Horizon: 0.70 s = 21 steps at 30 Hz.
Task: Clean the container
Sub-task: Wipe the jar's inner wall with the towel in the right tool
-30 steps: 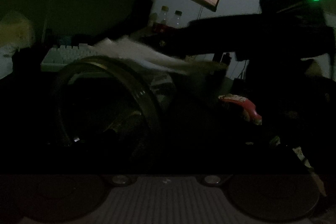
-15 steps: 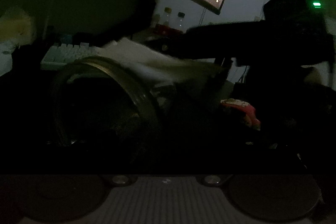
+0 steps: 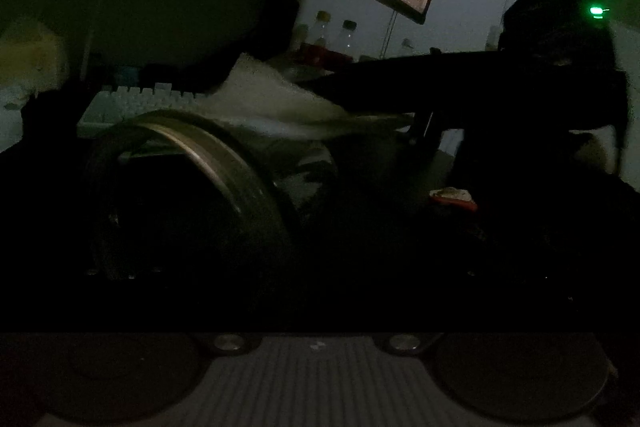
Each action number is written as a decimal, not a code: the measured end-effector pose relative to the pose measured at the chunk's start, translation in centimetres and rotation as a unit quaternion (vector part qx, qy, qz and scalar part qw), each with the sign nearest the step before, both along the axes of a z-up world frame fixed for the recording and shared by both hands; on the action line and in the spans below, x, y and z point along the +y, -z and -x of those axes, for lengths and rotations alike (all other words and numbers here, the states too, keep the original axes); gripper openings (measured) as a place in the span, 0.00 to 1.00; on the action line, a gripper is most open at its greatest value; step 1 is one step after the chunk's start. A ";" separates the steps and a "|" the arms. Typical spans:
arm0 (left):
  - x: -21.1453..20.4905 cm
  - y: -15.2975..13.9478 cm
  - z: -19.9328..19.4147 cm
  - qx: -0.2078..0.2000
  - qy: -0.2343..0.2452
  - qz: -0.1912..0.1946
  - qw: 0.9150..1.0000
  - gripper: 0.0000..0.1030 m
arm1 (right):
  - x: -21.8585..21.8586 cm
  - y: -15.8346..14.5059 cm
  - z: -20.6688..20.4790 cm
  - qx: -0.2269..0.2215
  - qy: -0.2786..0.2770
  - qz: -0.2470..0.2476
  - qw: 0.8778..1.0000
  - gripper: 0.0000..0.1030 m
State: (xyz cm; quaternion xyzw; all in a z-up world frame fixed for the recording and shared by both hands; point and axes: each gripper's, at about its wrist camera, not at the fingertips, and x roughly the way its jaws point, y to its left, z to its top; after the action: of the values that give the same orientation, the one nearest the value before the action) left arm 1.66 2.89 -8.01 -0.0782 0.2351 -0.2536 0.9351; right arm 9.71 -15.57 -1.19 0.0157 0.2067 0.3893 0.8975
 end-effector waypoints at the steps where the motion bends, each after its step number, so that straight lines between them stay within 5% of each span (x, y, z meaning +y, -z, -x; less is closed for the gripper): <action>1: 0.0 0.0 0.0 0.000 0.000 -0.001 1.000 1.00 | 0.0 0.0 -0.1 0.006 0.002 -0.003 1.000 0.15; 8: 0.0 -0.2 0.3 0.001 0.001 -0.011 1.000 1.00 | 0.8 -0.5 1.6 -0.005 -0.057 -0.017 0.998 0.15; 15: 0.9 -0.6 0.5 0.010 -0.012 -0.016 1.000 1.00 | -0.3 -0.1 -0.1 0.022 0.022 -0.014 0.999 0.14; 21: 0.9 -0.5 0.4 0.005 -0.025 -0.025 0.999 1.00 | 0.8 -0.6 2.4 -0.014 -0.059 -0.024 0.998 0.14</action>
State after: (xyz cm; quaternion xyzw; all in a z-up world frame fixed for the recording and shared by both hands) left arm 1.22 3.76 -7.54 -0.0622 0.2440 -0.2235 0.9416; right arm 7.30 -14.78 -0.61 0.0197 0.1852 0.4469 0.8750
